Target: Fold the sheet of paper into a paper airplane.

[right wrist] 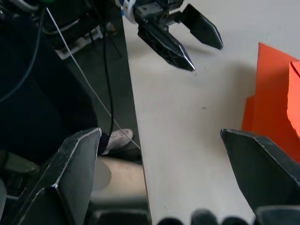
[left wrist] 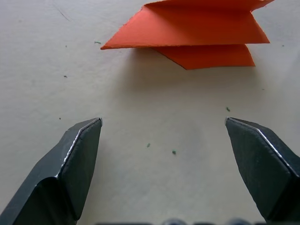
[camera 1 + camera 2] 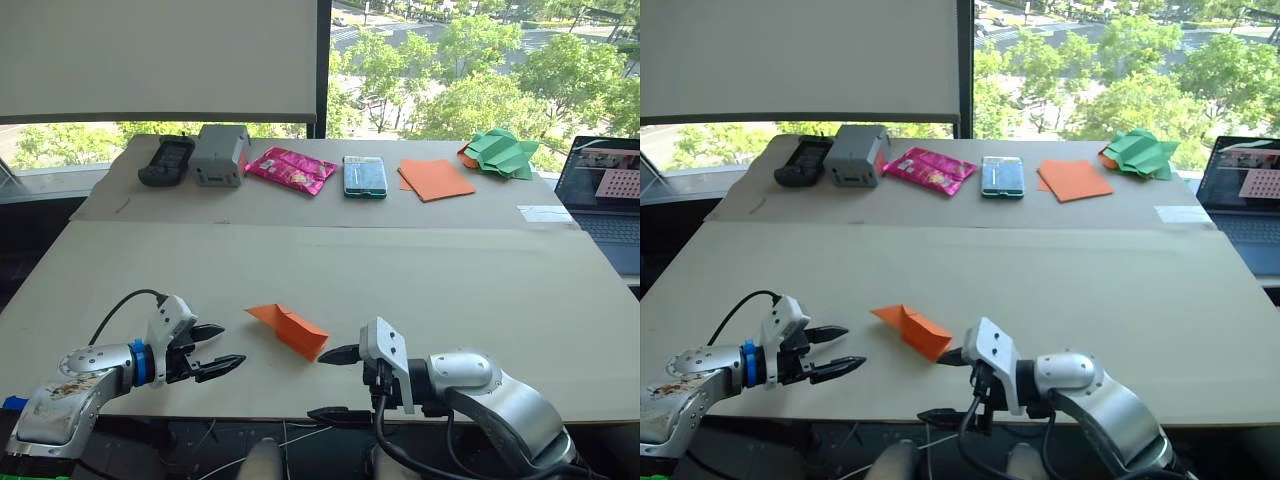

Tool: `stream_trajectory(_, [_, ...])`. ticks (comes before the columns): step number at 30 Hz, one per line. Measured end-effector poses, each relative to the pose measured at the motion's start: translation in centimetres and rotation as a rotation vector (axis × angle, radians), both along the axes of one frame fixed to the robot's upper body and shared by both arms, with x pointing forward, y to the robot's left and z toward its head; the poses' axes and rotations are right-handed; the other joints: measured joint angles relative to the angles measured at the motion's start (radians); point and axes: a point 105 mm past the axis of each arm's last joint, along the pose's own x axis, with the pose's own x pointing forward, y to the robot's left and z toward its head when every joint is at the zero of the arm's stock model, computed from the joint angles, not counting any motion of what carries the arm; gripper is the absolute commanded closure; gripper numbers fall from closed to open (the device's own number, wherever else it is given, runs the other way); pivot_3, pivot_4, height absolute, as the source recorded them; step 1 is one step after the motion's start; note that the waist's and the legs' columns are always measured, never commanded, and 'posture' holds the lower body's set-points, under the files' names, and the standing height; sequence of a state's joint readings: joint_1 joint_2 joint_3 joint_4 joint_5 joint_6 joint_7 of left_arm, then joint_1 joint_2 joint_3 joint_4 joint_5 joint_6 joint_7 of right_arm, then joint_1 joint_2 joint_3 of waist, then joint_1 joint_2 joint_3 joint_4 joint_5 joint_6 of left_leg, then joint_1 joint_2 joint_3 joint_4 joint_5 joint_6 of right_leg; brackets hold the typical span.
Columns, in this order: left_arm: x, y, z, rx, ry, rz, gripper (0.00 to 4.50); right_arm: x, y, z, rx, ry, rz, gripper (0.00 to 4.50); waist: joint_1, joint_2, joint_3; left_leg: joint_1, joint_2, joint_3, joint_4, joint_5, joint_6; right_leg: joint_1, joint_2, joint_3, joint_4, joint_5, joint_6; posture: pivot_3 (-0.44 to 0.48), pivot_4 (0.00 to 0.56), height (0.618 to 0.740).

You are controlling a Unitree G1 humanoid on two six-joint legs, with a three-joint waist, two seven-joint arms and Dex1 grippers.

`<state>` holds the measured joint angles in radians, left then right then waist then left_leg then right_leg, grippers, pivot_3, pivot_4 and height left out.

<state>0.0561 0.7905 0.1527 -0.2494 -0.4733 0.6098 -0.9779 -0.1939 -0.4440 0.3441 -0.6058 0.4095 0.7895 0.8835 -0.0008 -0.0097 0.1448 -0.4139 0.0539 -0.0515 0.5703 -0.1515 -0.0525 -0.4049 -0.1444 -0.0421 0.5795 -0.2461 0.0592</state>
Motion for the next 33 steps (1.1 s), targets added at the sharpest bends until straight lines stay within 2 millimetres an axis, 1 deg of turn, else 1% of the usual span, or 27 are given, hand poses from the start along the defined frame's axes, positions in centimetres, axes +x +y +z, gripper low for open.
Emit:
stream_trajectory(2, [0.0,-0.1,0.1,0.001,-0.003,-0.003,0.01,0.9,0.9,-0.5,-0.006,0.017,-0.011,0.00,0.001,0.001,0.000,0.000,0.000,0.000,0.000,0.000,0.000,0.000,0.000,0.000,0.001,0.001,0.000,0.000,0.150,0.702])
stream_trajectory(6, [0.0,-0.2,0.1,0.000,-0.009,-0.001,0.01,3.4,1.5,-1.5,-0.044,-0.005,-0.089,0.00,0.010,0.000,-0.001,0.000,-0.001,0.001,0.001,0.000,0.000,0.001,0.000,0.000,0.002,0.004,0.000,0.000,0.150,0.702])
stream_trajectory(10, [0.1,-0.6,0.0,-0.017,-0.017,0.010,0.01,4.5,1.9,-1.8,-0.038,-0.014,-0.134,0.00,0.016,-0.002,-0.002,0.000,-0.001,0.002,0.003,0.000,0.000,0.001,0.000,0.001,0.013,0.004,0.001,0.000,0.150,0.702])
stream_trajectory(12, [0.1,-1.0,-0.1,-0.024,-0.018,0.001,0.01,5.1,1.7,-1.4,-0.039,-0.034,-0.156,0.00,0.016,-0.002,-0.002,0.001,0.000,0.002,0.003,0.000,0.000,0.001,0.000,0.001,0.016,0.004,0.001,0.000,0.150,0.702])
stream_trajectory(15, [0.3,-1.6,0.1,-0.036,-0.033,-0.002,0.01,6.6,0.8,-0.9,-0.042,-0.065,-0.211,0.00,0.015,-0.002,-0.002,0.003,0.000,0.001,0.002,0.000,0.000,0.001,0.000,0.001,0.016,0.004,0.001,0.000,0.150,0.702])
stream_trajectory(21, [0.8,-2.5,0.6,-0.050,-0.054,-0.024,0.01,8.7,-0.5,-1.8,-0.095,-0.068,-0.297,0.00,0.013,-0.002,-0.002,0.003,-0.001,0.001,0.002,0.000,0.001,0.002,0.000,0.001,0.016,0.004,0.001,0.000,0.150,0.702])
stream_trajectory(23, [1.1,-2.7,1.1,-0.061,-0.063,-0.026,0.01,9.2,-0.4,-0.8,-0.078,-0.093,-0.309,0.00,0.013,-0.002,-0.002,0.003,-0.001,0.001,0.002,0.001,0.001,0.002,0.000,0.001,0.017,0.007,0.003,0.000,0.150,0.702])
stream_trajectory(26, [1.2,-2.7,1.4,-0.058,-0.064,-0.042,0.01,9.3,-0.1,0.6,-0.054,-0.141,-0.298,0.00,0.012,-0.002,-0.002,0.005,-0.001,0.001,0.002,0.001,0.001,0.004,0.000,0.001,0.017,0.011,0.005,0.000,0.150,0.702])
stream_trajectory(29, [1.3,-2.7,1.6,-0.052,-0.070,-0.039,0.01,9.6,-0.1,1.2,-0.034,-0.154,-0.314,0.00,0.012,-0.002,-0.002,0.005,0.000,0.001,0.002,0.001,0.001,0.004,0.000,0.001,0.017,0.011,0.005,0.000,0.150,0.702])
stream_trajectory(33, [2.3,-2.6,2.2,-0.051,-0.107,-0.017,0.01,10.5,-0.2,1.8,-0.059,-0.226,-0.338,0.00,0.013,-0.002,-0.002,0.005,-0.001,0.001,0.002,0.001,0.001,0.004,0.000,0.001,0.017,0.011,0.005,0.000,0.150,0.702])
